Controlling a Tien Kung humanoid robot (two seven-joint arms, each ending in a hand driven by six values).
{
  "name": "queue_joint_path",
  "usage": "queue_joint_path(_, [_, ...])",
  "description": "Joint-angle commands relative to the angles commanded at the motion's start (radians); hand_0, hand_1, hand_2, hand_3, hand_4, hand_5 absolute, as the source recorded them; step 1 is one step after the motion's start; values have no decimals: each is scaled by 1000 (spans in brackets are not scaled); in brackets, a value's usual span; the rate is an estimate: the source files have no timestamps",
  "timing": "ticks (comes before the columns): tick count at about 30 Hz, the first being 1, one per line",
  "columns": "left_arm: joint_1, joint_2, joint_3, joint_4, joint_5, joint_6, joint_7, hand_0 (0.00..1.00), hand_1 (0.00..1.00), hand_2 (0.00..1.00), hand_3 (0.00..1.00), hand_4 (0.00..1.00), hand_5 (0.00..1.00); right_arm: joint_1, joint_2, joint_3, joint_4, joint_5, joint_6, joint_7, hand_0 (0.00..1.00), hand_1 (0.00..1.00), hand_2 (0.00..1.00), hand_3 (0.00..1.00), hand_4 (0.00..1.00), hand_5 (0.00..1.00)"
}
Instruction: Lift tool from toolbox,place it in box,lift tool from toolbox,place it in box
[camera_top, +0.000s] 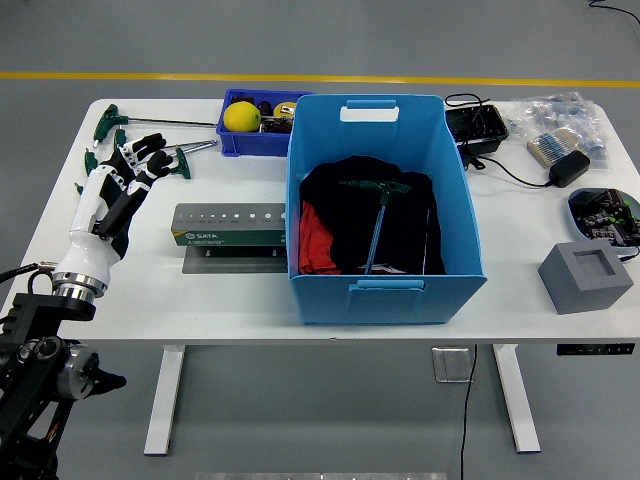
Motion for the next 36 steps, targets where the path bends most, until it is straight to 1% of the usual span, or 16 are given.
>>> queue_joint_path(1, [-3,-1,0,-1,1,0,0,761,763,844,771,902,615,1,-1,31,0,-29,12,-12,718,720,782,591,786,706])
queue_joint_path(2, [-3,-2,0,-1,1,0,0,760,762,845,772,903,615,2,-1,52,0,-46,16,-16,835,801,848,681,856,732])
queue_joint_path(3, [-6,-2,1,-1,1,0,0,760,762,845,772,903,615,1,-1,89,0,-75,31,-28,835,801,848,681,856,732])
queue_joint_path(4, [-9,-4,3,0,1,0,-1,760,762,845,772,903,615,-1,-1,119,0,-60,66,-41,835,801,848,681,856,732])
queue_joint_path(7, [-16,-8,6,2,-1,0,-1,760,762,845,772,903,615,-8,-4,126,0,-16,108,-43,835,801,848,681,856,732])
queue_joint_path(8, [-17,-9,6,2,-2,0,-1,760,762,845,775,903,615,-7,-5,119,0,-9,112,-42,901,857,892,778,916,776])
queue_joint_path(13, [-15,-15,1,5,-3,2,-4,760,762,845,775,903,615,-8,-6,68,0,33,108,-26,901,857,892,778,916,776])
queue_joint_path(16, [-22,-20,7,13,-7,3,-6,759,762,843,776,904,615,-14,-5,54,0,57,102,-17,897,857,892,766,911,766])
queue_joint_path(21, [-27,-23,28,16,-7,2,-6,759,762,845,777,904,613,-17,-1,67,0,51,98,-17,887,851,886,755,906,762])
queue_joint_path(27, [-20,-30,56,24,-23,5,-9,757,761,841,775,904,612,-29,6,88,0,39,99,-26,881,845,880,750,905,761])
queue_joint_path(31, [-39,-36,78,26,-47,7,-15,757,761,841,775,904,612,-29,3,93,0,53,96,-21,881,845,880,750,905,761])
queue_joint_path(32, [-44,-36,83,27,-51,8,-16,756,761,840,774,904,611,-28,2,100,0,51,95,-21,861,832,868,725,883,747])
queue_joint_path(36, [-61,-27,96,27,-39,10,-14,756,761,840,774,904,611,-26,2,122,0,39,94,-22,861,832,868,725,883,747])
